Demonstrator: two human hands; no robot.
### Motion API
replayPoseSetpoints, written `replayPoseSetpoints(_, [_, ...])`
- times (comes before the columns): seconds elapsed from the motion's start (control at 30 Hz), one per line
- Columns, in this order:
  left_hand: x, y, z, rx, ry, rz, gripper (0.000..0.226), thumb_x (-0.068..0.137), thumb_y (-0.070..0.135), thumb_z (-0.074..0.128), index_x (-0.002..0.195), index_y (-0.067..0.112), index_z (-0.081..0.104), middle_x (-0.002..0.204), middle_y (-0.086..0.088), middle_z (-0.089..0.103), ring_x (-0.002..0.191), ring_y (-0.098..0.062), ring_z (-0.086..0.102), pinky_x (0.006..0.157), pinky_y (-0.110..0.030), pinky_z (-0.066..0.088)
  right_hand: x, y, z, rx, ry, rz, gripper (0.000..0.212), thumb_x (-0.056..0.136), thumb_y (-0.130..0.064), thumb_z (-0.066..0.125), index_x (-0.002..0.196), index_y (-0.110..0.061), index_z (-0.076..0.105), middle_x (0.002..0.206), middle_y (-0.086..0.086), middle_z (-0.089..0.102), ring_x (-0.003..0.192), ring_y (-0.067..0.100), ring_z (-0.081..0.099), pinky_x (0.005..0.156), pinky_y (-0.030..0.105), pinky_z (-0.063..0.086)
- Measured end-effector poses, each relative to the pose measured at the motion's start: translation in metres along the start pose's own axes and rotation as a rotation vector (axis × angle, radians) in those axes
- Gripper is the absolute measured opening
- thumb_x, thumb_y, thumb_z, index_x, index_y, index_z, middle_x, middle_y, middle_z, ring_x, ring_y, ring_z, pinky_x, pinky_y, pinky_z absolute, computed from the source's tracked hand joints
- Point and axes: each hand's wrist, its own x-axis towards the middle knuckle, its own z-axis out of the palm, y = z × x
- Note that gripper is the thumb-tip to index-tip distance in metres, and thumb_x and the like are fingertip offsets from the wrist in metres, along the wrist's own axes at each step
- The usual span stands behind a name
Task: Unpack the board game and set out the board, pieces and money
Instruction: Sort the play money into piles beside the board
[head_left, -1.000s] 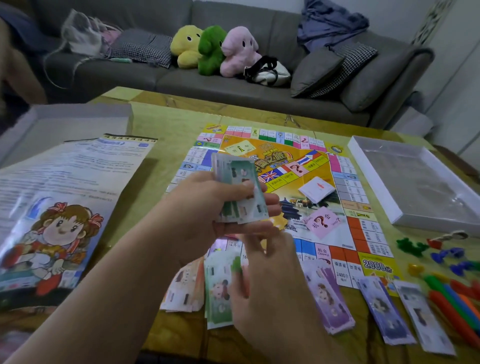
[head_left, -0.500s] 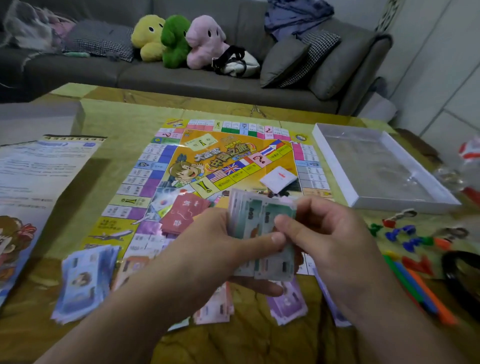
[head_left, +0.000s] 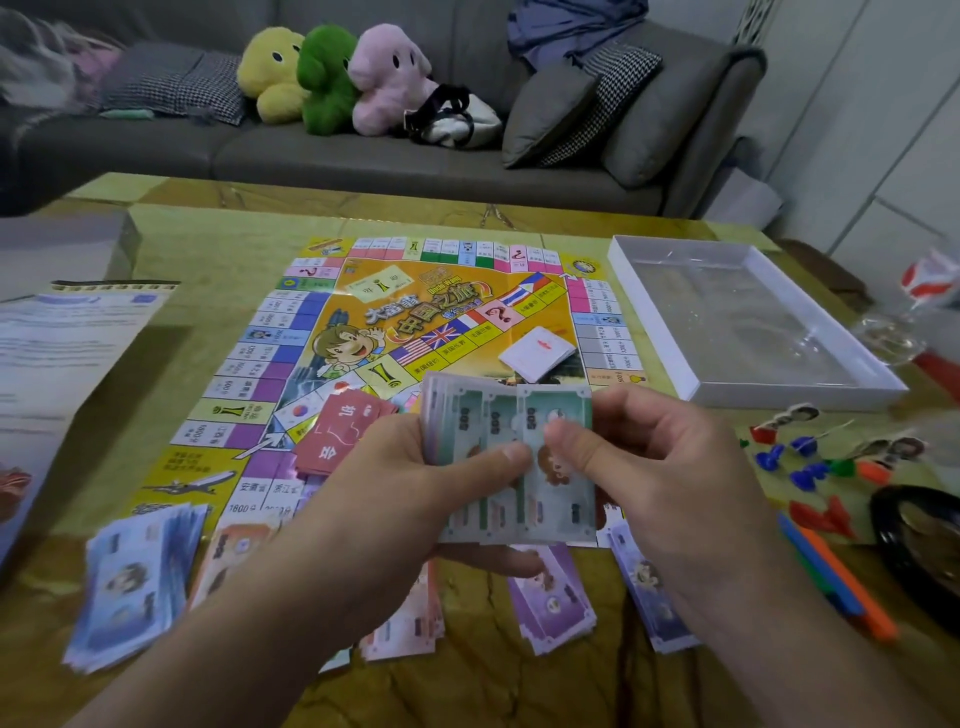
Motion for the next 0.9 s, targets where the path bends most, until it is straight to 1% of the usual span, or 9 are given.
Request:
replayPoseSetpoints(0.1, [-0.0008, 0.0000, -0.0005, -0.007, 0.003, 0.010, 0.024, 0.090, 0.015, 0.071, 0.113, 0.009, 0.076, 0.104, -0.019, 0.078, 0.093, -0.036, 0.078, 0.060, -0.040, 0.065, -0.0024, 0.0000, 0.0038, 0.050, -0.094, 0.050, 0.030, 0.078, -0.033, 0.078, 0.103, -0.017, 0.082, 0.095, 0.002, 0.082, 0.089, 0.020, 0.080, 0.075, 0.042, 0.067])
replayPoseSetpoints(0.2, [-0.0034, 0.0039, 0.0009, -0.122, -0.010, -0.019, 0.028, 0.089, 0.015, 0.068, 0.113, 0.001, 0.072, 0.104, -0.023, 0.077, 0.095, -0.039, 0.077, 0.067, -0.050, 0.066, -0.0003, 0.0007, 0.0027, 0.010, -0.040, 0.044, 0.013, 0.088, -0.021, 0.079, 0.100, -0.019, 0.083, 0.092, 0.002, 0.082, 0.087, 0.020, 0.080, 0.074, 0.046, 0.066])
replayPoseSetpoints(0.27, [-0.0046, 0.0059, 0.0003, -0.165, -0.024, -0.028, 0.028, 0.092, 0.013, 0.063, 0.115, -0.003, 0.068, 0.106, -0.024, 0.077, 0.097, -0.040, 0.076, 0.070, -0.054, 0.065, 0.0007, 0.0008, 0.0013, 0.035, -0.008, 0.058, 0.011, 0.089, -0.016, 0.078, 0.098, -0.018, 0.082, 0.092, 0.004, 0.082, 0.086, 0.022, 0.080, 0.073, 0.047, 0.067])
replayPoseSetpoints(0.4, [-0.0055, 0.0030, -0.0014, -0.063, -0.030, 0.005, 0.024, 0.095, 0.010, 0.064, 0.116, 0.002, 0.070, 0.106, -0.023, 0.077, 0.096, -0.039, 0.077, 0.063, -0.046, 0.066, -0.0039, 0.0000, 0.0051, 0.102, -0.084, 0.067, 0.022, 0.081, -0.026, 0.077, 0.100, -0.017, 0.082, 0.094, 0.005, 0.082, 0.086, 0.023, 0.080, 0.068, 0.037, 0.065])
replayPoseSetpoints(0.5, [-0.0059, 0.0007, -0.0013, -0.030, 0.000, 0.004, 0.024, 0.091, 0.014, 0.070, 0.113, 0.005, 0.074, 0.103, -0.022, 0.078, 0.090, -0.037, 0.078, 0.054, -0.037, 0.064, -0.0054, 0.0013, 0.0088, 0.138, -0.105, 0.091, 0.023, 0.082, -0.026, 0.075, 0.101, -0.015, 0.082, 0.095, 0.007, 0.081, 0.087, 0.024, 0.080, 0.072, 0.040, 0.066])
replayPoseSetpoints(0.6, [-0.0064, 0.0020, -0.0006, -0.069, 0.015, -0.010, 0.028, 0.091, 0.017, 0.069, 0.114, 0.002, 0.071, 0.101, -0.022, 0.078, 0.091, -0.037, 0.078, 0.057, -0.042, 0.065, -0.0031, 0.0027, 0.0086, 0.101, -0.048, 0.088, 0.016, 0.086, -0.021, 0.077, 0.099, -0.015, 0.082, 0.093, 0.007, 0.082, 0.086, 0.025, 0.080, 0.073, 0.045, 0.066])
replayPoseSetpoints(0.7, [-0.0069, 0.0048, 0.0000, -0.150, -0.004, -0.025, 0.028, 0.094, 0.013, 0.064, 0.118, 0.000, 0.066, 0.102, -0.022, 0.078, 0.093, -0.040, 0.077, 0.062, -0.049, 0.066, -0.0010, 0.0021, 0.0054, 0.061, -0.007, 0.095, 0.010, 0.090, -0.017, 0.077, 0.098, -0.017, 0.082, 0.091, 0.005, 0.082, 0.085, 0.023, 0.080, 0.071, 0.043, 0.066])
replayPoseSetpoints(0.83, [-0.0055, 0.0002, -0.0007, -0.029, 0.021, 0.050, 0.024, 0.092, 0.010, 0.068, 0.115, 0.003, 0.071, 0.102, -0.020, 0.078, 0.089, -0.039, 0.078, 0.055, -0.039, 0.064, -0.0035, 0.0008, 0.0060, 0.109, -0.087, 0.083, 0.021, 0.084, -0.024, 0.076, 0.102, -0.016, 0.082, 0.096, 0.007, 0.081, 0.088, 0.025, 0.080, 0.073, 0.046, 0.066])
replayPoseSetpoints(0.9, [-0.0053, -0.0007, -0.0008, -0.013, 0.038, 0.054, 0.026, 0.090, 0.014, 0.070, 0.114, 0.004, 0.072, 0.100, -0.019, 0.079, 0.088, -0.038, 0.078, 0.054, -0.038, 0.064, -0.0041, 0.0012, 0.0077, 0.103, -0.083, 0.071, 0.023, 0.081, -0.026, 0.076, 0.101, -0.016, 0.082, 0.095, 0.007, 0.081, 0.088, 0.025, 0.080, 0.073, 0.045, 0.066])
